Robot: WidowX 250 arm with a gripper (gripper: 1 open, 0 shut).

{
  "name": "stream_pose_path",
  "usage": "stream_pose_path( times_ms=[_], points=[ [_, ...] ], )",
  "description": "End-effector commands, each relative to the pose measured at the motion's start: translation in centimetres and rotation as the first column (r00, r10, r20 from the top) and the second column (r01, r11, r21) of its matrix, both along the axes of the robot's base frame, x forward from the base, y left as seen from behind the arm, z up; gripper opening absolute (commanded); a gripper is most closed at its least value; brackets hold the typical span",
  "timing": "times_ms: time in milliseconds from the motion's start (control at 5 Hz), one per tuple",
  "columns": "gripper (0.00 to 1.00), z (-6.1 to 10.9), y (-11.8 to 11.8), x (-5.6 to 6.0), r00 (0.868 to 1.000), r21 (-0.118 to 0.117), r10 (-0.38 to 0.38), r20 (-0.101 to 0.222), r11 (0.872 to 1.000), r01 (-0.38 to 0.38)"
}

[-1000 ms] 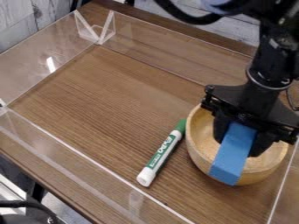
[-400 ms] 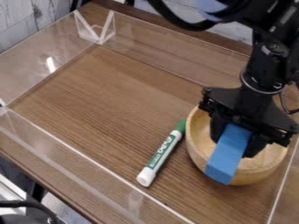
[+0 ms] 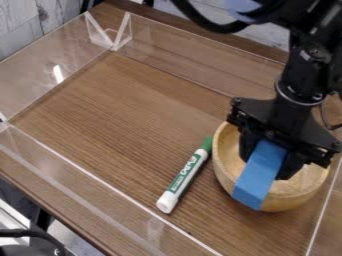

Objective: Put the blue block in the brown bowl

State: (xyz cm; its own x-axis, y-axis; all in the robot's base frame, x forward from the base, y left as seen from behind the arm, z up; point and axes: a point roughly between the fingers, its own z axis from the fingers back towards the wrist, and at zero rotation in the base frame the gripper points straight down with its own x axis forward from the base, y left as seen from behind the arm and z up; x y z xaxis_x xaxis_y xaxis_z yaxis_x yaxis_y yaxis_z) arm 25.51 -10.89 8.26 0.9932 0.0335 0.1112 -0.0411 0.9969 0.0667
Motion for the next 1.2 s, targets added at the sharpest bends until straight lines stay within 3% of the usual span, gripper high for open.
stream_pose_path(
  times_ms=[0, 1000],
  points=[
    [0.00, 2.97, -0.27, 1.24, 0.995, -0.043, 0.000, 0.095, 0.999, 0.004],
    [0.00, 2.61, -1.23, 2.23, 0.988, -0.090, -0.019, 0.155, 0.995, 0.034]
  ],
)
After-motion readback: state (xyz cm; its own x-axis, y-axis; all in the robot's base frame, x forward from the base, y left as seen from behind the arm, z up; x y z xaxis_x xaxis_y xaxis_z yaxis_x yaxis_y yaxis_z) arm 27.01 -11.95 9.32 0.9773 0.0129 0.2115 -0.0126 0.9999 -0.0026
